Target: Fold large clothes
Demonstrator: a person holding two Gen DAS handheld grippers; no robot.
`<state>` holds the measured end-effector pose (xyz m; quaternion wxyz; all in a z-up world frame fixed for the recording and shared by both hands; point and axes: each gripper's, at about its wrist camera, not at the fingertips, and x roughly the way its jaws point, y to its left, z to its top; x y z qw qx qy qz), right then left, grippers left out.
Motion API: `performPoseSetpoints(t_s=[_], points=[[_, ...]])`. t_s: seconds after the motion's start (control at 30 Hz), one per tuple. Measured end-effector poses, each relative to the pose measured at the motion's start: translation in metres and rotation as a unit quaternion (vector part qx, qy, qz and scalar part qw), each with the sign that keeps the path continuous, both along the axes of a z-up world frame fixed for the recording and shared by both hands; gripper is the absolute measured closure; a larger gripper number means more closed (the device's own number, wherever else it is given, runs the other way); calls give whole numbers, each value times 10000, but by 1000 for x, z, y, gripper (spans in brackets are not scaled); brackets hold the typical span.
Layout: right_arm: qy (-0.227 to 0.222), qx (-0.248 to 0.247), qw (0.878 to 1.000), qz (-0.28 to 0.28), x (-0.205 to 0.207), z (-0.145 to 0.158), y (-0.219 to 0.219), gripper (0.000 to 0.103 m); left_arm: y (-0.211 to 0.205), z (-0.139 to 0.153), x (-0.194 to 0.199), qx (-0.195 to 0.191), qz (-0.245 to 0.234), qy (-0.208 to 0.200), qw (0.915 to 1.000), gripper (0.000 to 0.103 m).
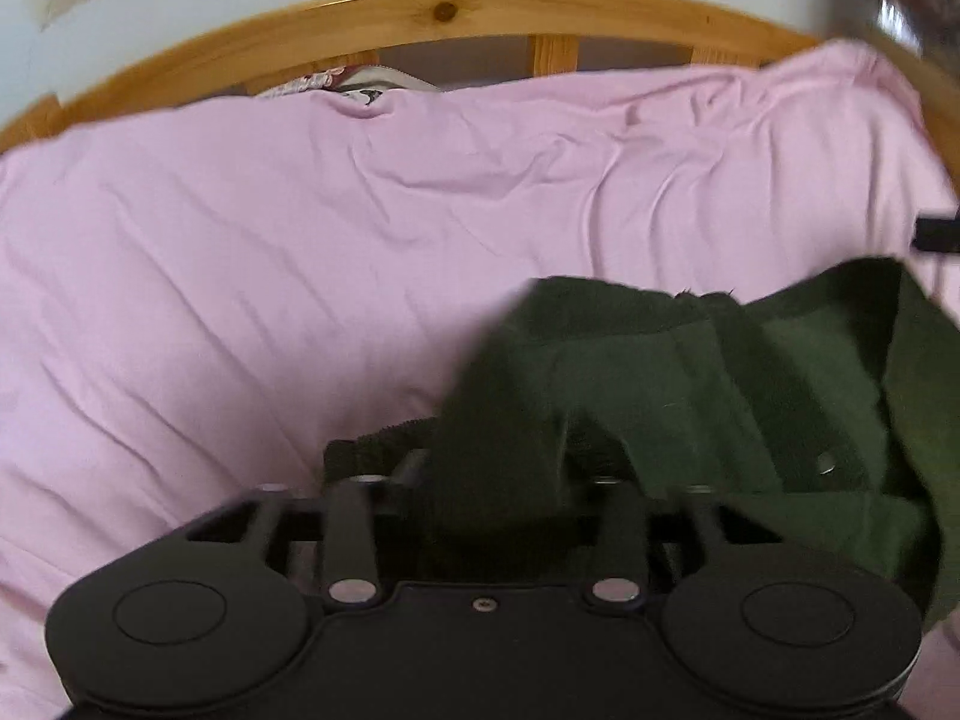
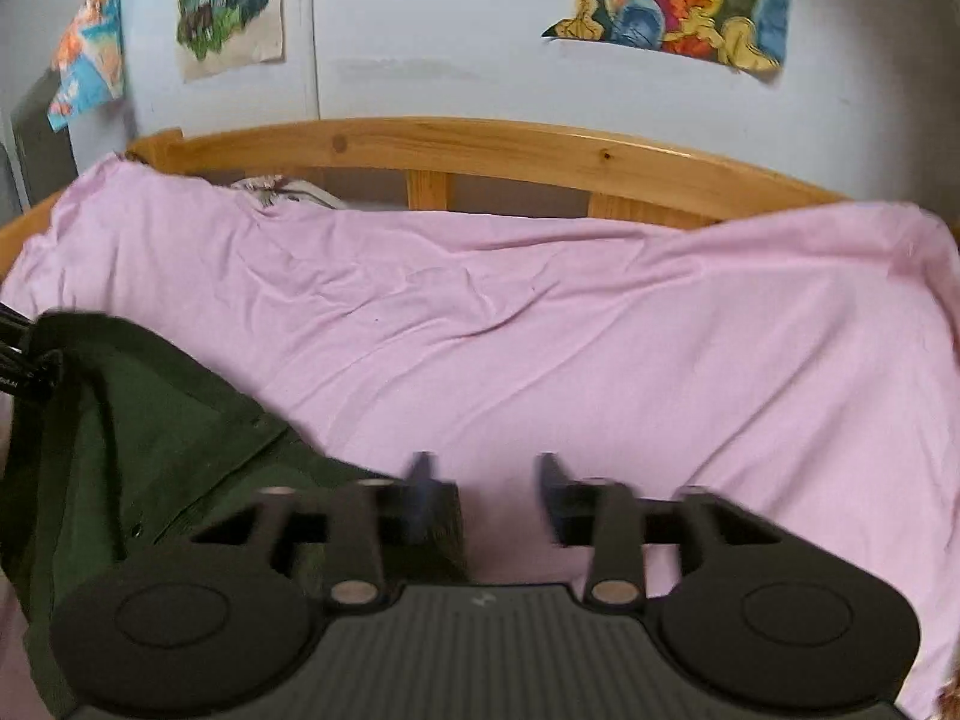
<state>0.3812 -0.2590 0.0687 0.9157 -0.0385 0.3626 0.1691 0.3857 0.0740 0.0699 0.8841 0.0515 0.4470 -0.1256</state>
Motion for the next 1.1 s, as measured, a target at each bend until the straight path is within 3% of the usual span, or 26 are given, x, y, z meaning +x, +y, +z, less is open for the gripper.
performPoseSetpoints(t_s=[0.07, 0.13, 0.2, 0.3, 0.4, 0.47, 0.5, 0.53, 0.57, 0.6, 0.63, 0.67, 0.73, 0.87, 0.97, 1.1], points=[[-102, 371, 9993, 33, -10, -3, -21, 27, 13, 4, -12, -239, 107, -188, 9995, 19], [-171, 739, 9970, 149, -20, -7, -38, 11, 29, 12, -25, -487, 304, -433, 9974, 11], [-253, 798, 9959, 343, -33, -11, -44, 6, 44, 19, -42, -717, 486, -582, 9945, 6], [-446, 433, 9964, 581, -58, -21, -32, 3, 62, 18, -67, -960, 735, -738, 9899, 1], [-666, -149, 9954, 666, -70, -29, -10, 3, 68, 3, -85, -923, 795, -598, 9907, 1], [-802, -473, 9921, 845, -74, -37, 5, 7, 63, -15, -94, -730, 805, -408, 9932, 9], [-832, -647, 9903, 905, -75, -41, 13, 17, 57, -26, -97, -553, 791, -304, 9949, 15], [-835, -810, 9882, 992, -76, -44, 18, 33, 53, -34, -98, -429, 794, -234, 9956, 29], [-781, -939, 9870, 1043, -75, -49, 24, 46, 47, -45, -98, -311, 824, -132, 9960, 52], [-688, -1106, 9860, 1039, -73, -53, 27, 78, 45, -52, -98, -286, 896, -40, 9956, 68], [-623, -1240, 9855, 979, -72, -55, 29, 92, 45, -58, -97, -408, 963, 47, 9945, 94], [-650, -1228, 9862, 897, -74, -53, 28, 98, 45, -60, -98, -532, 1074, 11, 9928, 96], [-865, -981, 9899, 548, -77, -40, 19, 100, 43, -57, -104, -516, 1191, -169, 9914, 99], [-1046, 89, 9918, -726, -76, -4, -31, 100, 45, -51, -114, -405, 1160, -298, 9920, 100], [-517, 895, 9795, -1730, -59, -13, -78, 100, 53, -54, -116, -564, 1289, -195, 9899, 100], [228, 880, 9695, -2275, -43, -55, -88, 99, 52, -57, -117, -592, 1327, -188, 9892, 100]])
